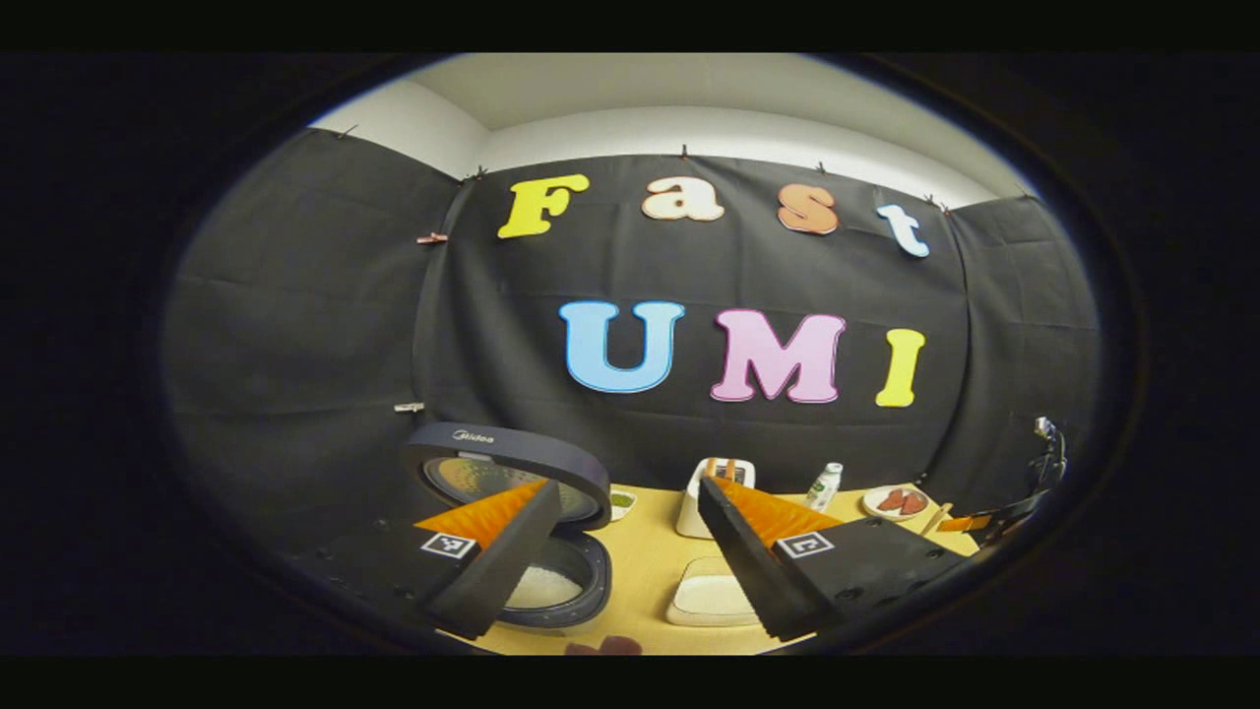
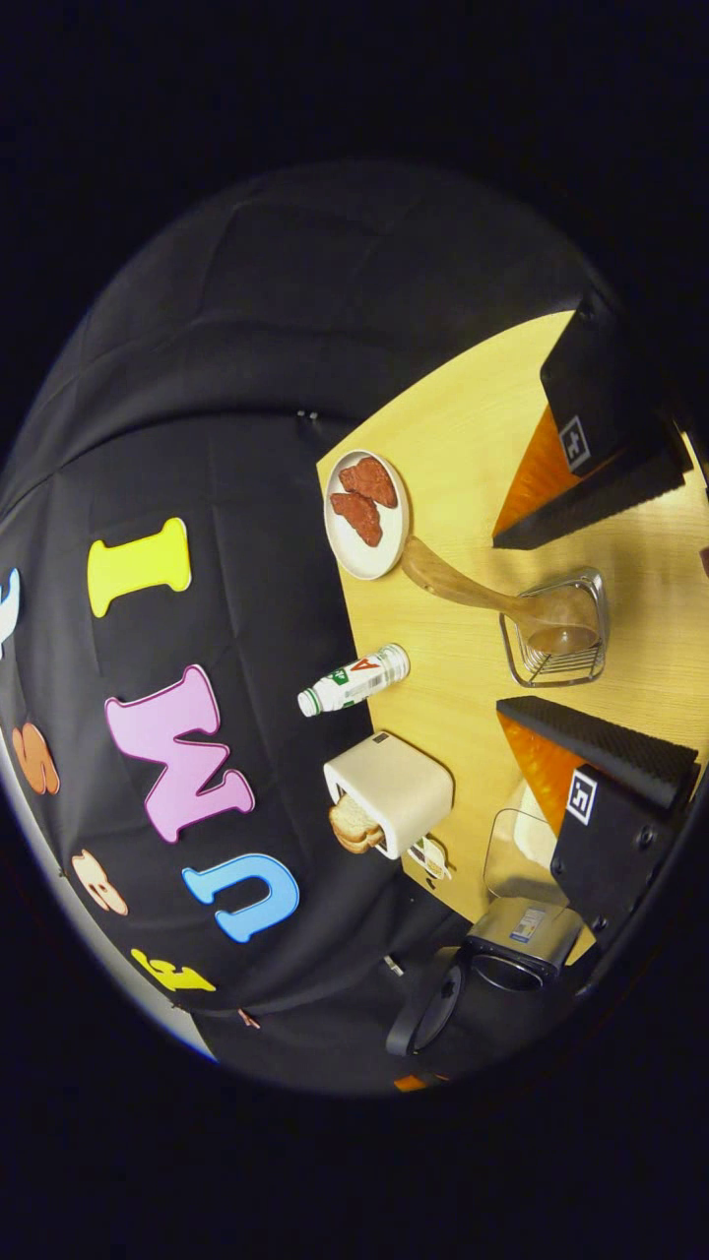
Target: Close the left gripper, press the button to open the rice cooker; take a wooden spoon from the chopstick holder with the right hand, scoop a spoonful of rice and pour it into the rice cooker, then put the wooden spoon back into the chopstick holder.
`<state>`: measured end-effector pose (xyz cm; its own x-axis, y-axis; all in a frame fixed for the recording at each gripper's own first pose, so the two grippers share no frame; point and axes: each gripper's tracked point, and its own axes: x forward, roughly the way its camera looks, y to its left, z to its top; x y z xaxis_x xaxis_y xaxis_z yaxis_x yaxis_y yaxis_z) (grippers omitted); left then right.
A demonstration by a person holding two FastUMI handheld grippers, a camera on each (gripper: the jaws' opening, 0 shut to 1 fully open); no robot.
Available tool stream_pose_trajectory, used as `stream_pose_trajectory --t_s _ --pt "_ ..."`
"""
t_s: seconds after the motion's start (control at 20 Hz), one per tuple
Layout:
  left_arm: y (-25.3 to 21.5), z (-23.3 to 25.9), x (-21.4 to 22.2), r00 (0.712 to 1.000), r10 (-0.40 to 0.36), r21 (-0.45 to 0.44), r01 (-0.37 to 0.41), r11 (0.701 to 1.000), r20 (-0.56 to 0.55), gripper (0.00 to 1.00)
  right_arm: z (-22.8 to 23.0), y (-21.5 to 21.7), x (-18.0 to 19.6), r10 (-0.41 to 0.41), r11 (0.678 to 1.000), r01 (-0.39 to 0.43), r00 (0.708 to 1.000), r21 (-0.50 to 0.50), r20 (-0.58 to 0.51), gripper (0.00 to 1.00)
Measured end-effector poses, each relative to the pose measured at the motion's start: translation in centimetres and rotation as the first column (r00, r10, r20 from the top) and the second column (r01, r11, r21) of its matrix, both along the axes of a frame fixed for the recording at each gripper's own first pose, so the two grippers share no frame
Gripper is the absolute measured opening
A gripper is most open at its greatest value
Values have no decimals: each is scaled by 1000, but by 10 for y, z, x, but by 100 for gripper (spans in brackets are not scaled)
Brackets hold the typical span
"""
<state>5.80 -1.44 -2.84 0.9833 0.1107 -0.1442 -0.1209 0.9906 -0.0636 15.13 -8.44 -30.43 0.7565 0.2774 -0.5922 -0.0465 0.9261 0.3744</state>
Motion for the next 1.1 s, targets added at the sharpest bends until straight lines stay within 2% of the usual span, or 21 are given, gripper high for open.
stream_pose_trajectory --t_s 0.1,0.25,0.3,0.4,0.45,0.5,0.55,0.6,0.65,0.7,0.75,0.8,0.9,1.1 --pt "-5 -1 -2 1000 14 0 -14 1000 -14 95 -17 5 11 16 1000 -16 999 12 -33 87" --pt "-9 -9 -5 998 35 -9 -35 999 -46 95 -37 9 21 26 999 -24 997 41 -67 87" --pt "-9 -12 -8 998 42 -9 -43 999 -57 95 -43 9 26 23 999 -20 997 43 -76 76" --pt "-9 -15 -11 996 54 -5 -55 998 -71 95 -55 8 28 27 999 -24 995 35 -99 65" --pt "-9 -18 -12 995 58 -2 -58 998 -78 95 -58 8 28 39 999 -36 994 35 -99 66" --pt "-9 -19 -14 995 63 2 -63 998 -82 95 -55 11 30 61 997 -58 995 44 -73 43" --pt "-9 -19 -15 994 66 7 -66 998 -87 95 -51 11 32 69 997 -67 996 43 -49 51" --pt "-8 -20 -17 994 68 10 -67 998 -89 95 -54 9 35 69 997 -68 997 34 -35 51" --pt "-7 -21 -17 993 71 10 -70 997 -92 95 -47 8 34 66 997 -65 998 43 -25 42" --pt "-6 -23 -18 993 72 8 -72 997 -98 92 -51 12 35 68 996 -66 997 61 -33 22" --pt "-5 -26 -18 992 74 5 -74 997 -103 95 -48 14 34 68 994 -64 997 84 -43 24" --pt "-4 -27 -18 991 76 1 -76 997 -106 95 -49 19 36 61 992 -55 997 110 -52 17" --pt "-1 -27 -18 991 79 -6 -80 997 -109 95 -49 14 41 40 993 -33 997 115 -61 10" --pt "5 -28 -18 992 72 -8 -73 997 -105 95 -36 14 35 57 996 -56 998 70 -16 7"
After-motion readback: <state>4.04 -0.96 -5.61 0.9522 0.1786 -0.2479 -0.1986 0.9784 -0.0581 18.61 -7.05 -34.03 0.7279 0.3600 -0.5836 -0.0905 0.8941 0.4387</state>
